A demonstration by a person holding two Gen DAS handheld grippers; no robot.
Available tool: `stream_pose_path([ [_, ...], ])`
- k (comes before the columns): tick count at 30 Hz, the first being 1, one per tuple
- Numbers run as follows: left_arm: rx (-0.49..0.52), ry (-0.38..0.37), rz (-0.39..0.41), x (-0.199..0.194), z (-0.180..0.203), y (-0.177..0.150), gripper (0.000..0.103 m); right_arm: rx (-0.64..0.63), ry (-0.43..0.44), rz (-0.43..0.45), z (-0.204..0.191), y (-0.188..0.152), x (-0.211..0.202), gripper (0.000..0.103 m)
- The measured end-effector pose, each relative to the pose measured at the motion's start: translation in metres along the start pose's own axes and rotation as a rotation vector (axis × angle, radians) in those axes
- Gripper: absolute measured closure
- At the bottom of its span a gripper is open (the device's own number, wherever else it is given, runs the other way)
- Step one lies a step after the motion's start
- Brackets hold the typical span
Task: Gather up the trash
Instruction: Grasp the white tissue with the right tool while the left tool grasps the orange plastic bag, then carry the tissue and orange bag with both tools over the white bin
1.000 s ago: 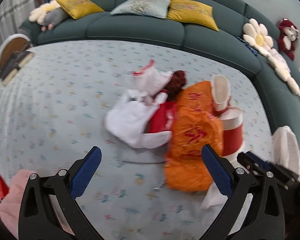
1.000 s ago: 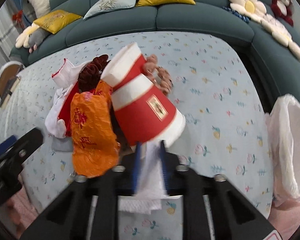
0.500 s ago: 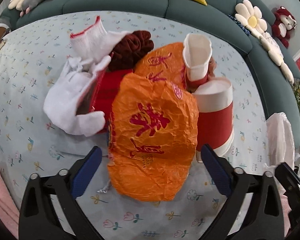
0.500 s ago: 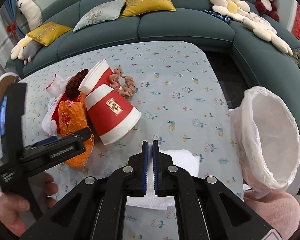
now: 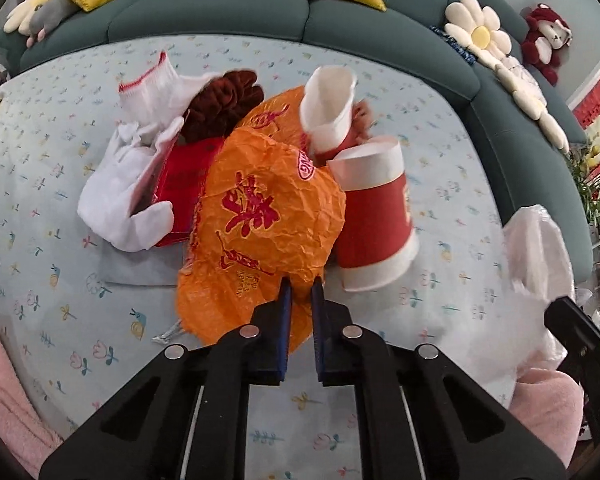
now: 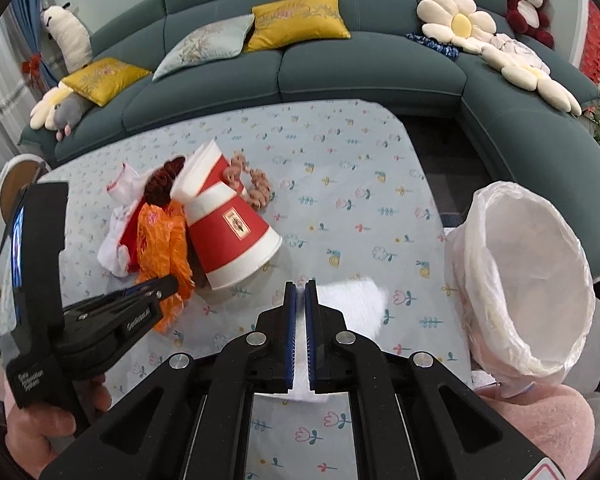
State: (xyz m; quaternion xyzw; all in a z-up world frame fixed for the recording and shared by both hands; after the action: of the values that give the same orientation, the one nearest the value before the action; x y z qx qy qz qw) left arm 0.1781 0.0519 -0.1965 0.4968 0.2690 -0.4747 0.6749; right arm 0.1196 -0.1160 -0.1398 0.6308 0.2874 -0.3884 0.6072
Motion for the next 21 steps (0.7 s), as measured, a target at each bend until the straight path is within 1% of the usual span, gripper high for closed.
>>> stream_pose_path([
  [6,0.039,-0.014,0.054,-0.031,0.021,0.003,0.096,0.021,0.015,0.045,0.010,0.006,-0.022,0.099],
  [11,0.069,-0.031,0.084,-0.049,0.041,0.000,0.097,0.031,0.020,0.085,0.023,0.008,-0.039,0.099],
  [13,0.090,-0.041,0.096,-0.056,0.053,-0.001,0.097,0.037,0.018,0.105,0.031,0.009,-0.048,0.101],
  [21,0.154,-0.074,0.117,-0.068,0.093,-0.001,0.097,0.078,0.004,0.151,0.066,0.011,-0.066,0.102],
])
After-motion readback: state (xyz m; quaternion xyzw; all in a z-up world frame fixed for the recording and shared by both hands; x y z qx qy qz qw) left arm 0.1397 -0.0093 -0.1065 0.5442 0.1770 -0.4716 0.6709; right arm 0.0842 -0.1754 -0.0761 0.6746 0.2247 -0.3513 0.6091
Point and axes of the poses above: each gripper's, at about its wrist camera, not at the fingertips, and x roughly the way its jaws point, z to its right, y to its top, the point moved 7 cm from there along x, roughly the way its jaws point, and after that the axes turned 10 degrees about -y, right-handed, at the moved point
